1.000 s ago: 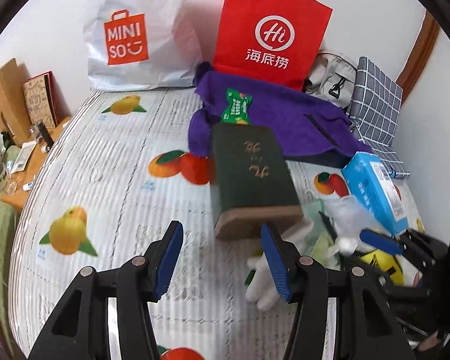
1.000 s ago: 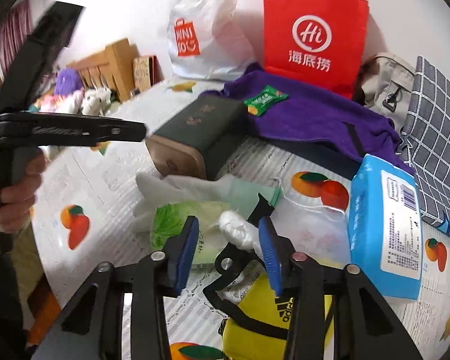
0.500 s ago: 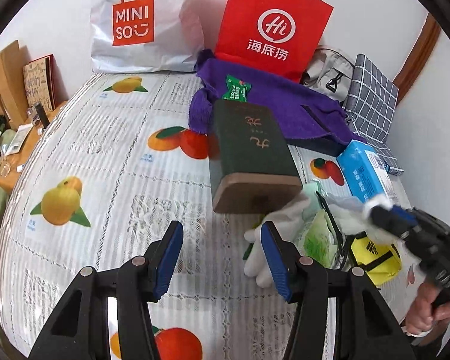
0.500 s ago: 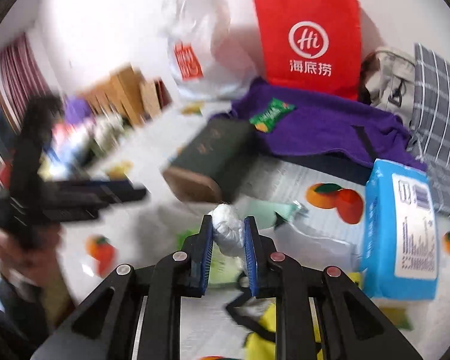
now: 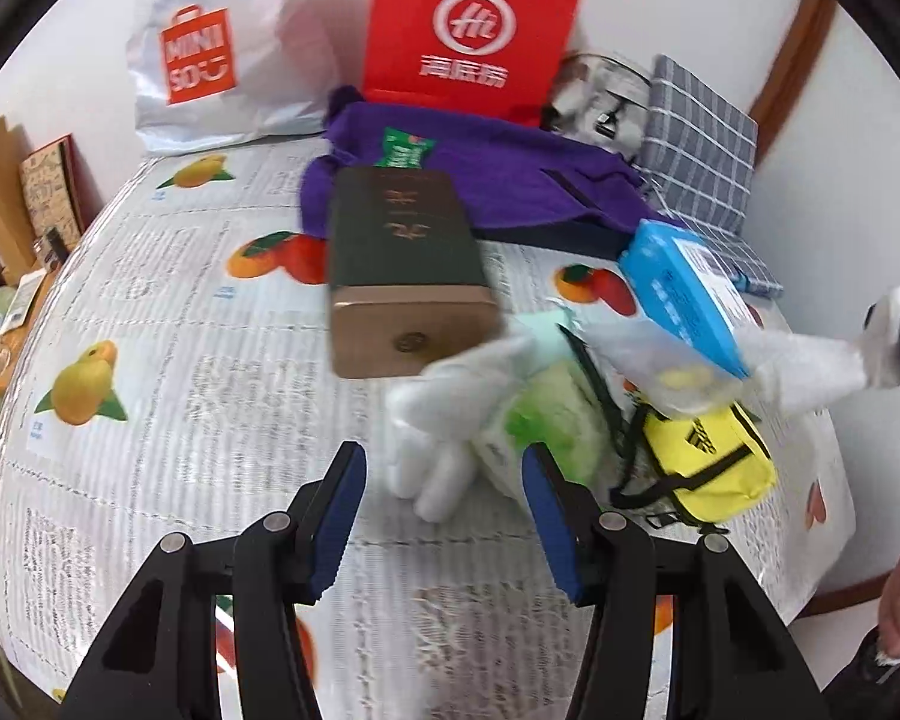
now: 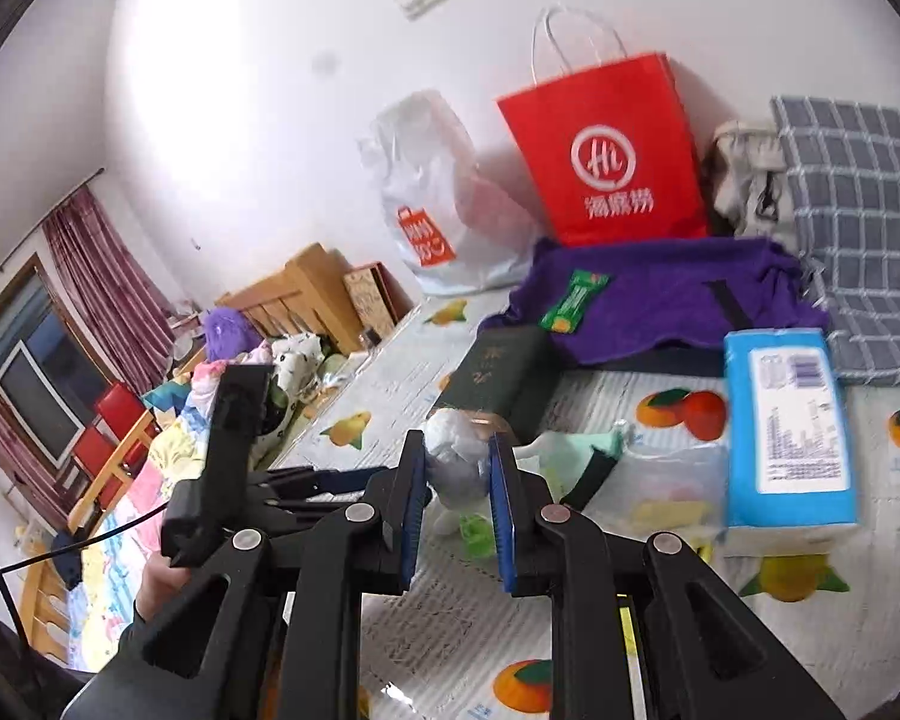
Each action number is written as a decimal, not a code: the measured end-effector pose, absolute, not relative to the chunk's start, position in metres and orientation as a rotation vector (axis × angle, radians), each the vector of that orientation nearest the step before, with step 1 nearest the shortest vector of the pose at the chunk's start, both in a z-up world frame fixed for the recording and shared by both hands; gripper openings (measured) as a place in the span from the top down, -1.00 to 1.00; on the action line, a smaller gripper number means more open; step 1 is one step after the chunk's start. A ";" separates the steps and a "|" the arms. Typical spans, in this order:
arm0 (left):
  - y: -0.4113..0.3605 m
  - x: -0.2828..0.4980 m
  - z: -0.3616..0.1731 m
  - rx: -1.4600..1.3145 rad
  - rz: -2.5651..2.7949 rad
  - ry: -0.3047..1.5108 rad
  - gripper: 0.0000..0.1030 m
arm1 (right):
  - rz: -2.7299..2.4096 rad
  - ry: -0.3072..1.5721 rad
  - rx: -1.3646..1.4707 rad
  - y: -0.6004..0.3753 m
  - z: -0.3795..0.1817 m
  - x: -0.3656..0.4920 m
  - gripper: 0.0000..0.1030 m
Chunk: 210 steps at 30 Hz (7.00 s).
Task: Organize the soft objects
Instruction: 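Move the left tool to the green tissue pack while the right tool reaches the white crumpled item, then close the left tool on the green tissue pack while the right tool grasps the white item, then carry the tissue pack with the left tool and white item with the right tool onto the purple towel, then open both tools to release the tissue pack and white item on the towel, then withdraw the left tool toward the white gloves while the right tool grasps the yellow adidas pouch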
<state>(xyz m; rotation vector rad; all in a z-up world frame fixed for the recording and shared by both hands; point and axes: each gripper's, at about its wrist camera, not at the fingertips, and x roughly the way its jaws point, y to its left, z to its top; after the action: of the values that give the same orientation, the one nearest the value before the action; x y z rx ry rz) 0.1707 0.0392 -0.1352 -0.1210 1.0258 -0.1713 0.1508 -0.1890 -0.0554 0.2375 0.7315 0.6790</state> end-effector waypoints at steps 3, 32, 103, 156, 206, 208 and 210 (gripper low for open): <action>0.021 0.171 -0.137 -0.083 -0.197 1.025 -0.14 | 0.612 0.741 0.203 -0.205 -0.057 0.144 0.61; 0.018 0.155 -0.151 0.031 -0.159 1.012 0.09 | 0.315 0.908 0.218 -0.284 -0.151 0.130 0.61; 0.060 0.237 -0.045 -0.096 -0.093 0.809 0.27 | 0.333 0.743 0.142 -0.253 -0.041 0.227 0.61; 0.031 0.423 -0.142 -0.108 -0.167 1.030 0.21 | 0.413 1.027 0.090 -0.216 -0.143 0.434 0.53; 0.116 0.185 -0.059 -0.137 -0.086 0.901 -0.12 | 0.323 0.894 0.143 -0.233 -0.091 0.178 -0.35; 0.112 0.181 -0.061 -0.130 -0.098 0.900 -0.12 | 0.316 0.898 0.161 -0.237 -0.096 0.170 -0.36; 0.108 0.180 -0.065 -0.125 -0.103 0.902 -0.12 | 0.309 0.914 0.183 -0.241 -0.105 0.165 -0.36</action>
<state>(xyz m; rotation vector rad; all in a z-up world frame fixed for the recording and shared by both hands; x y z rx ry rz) 0.1796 0.1077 -0.0654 -0.1250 0.9021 -0.1025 0.1654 -0.2409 -0.1048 0.1831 0.9140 0.3091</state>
